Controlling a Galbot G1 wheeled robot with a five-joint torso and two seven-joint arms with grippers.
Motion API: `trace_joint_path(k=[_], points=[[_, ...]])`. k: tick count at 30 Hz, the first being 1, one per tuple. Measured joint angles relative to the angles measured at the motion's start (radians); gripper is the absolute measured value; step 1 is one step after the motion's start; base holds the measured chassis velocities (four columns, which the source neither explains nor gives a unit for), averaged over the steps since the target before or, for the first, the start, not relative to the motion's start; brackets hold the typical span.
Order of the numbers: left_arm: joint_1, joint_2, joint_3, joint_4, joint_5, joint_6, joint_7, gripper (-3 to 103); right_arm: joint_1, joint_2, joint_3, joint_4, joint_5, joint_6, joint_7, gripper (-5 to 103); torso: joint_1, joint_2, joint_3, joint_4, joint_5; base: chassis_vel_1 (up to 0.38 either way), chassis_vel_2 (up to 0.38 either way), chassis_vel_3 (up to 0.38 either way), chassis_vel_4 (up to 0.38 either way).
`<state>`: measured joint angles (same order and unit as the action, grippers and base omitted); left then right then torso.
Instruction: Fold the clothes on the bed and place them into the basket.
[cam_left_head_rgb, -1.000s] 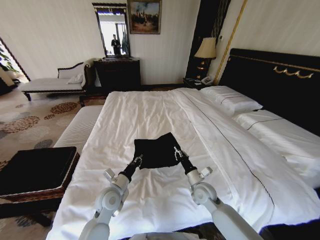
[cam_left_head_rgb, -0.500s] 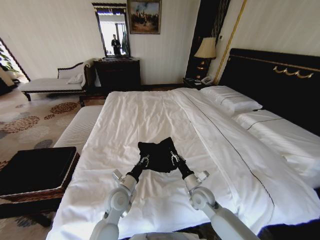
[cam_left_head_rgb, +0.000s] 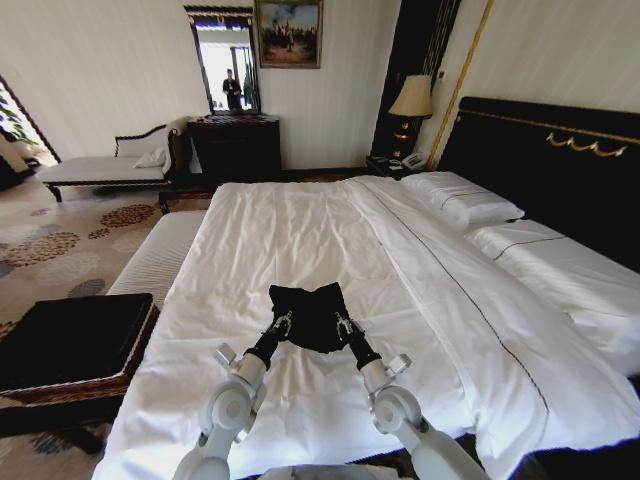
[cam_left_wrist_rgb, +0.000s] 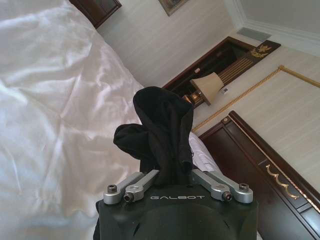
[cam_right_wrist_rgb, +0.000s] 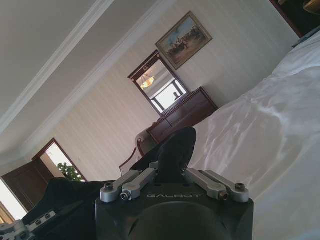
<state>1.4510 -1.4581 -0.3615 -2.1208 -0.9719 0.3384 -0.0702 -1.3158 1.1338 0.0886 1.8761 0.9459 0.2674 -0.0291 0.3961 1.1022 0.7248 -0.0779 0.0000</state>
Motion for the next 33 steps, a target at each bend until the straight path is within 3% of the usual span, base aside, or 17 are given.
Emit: trace_joint_path(k=[17,33], points=[[0.011,-0.018,0.004,0.0,0.021,-0.003,0.0,9,0.002,0.025,0.0,-0.011,-0.008,0.006,0.001,9,0.0,0.0,0.0,0.0001,0.0,0.016,-0.016,-0.012,0.016],[0.017,-0.019,0.006,0.003,0.029,-0.008,0.003,9,0.007,0.039,-0.002,-0.022,-0.013,0.009,-0.001,9,-0.001,0.0,0.0,-0.0001,0.0,0.169,-0.175,-0.173,0.163]])
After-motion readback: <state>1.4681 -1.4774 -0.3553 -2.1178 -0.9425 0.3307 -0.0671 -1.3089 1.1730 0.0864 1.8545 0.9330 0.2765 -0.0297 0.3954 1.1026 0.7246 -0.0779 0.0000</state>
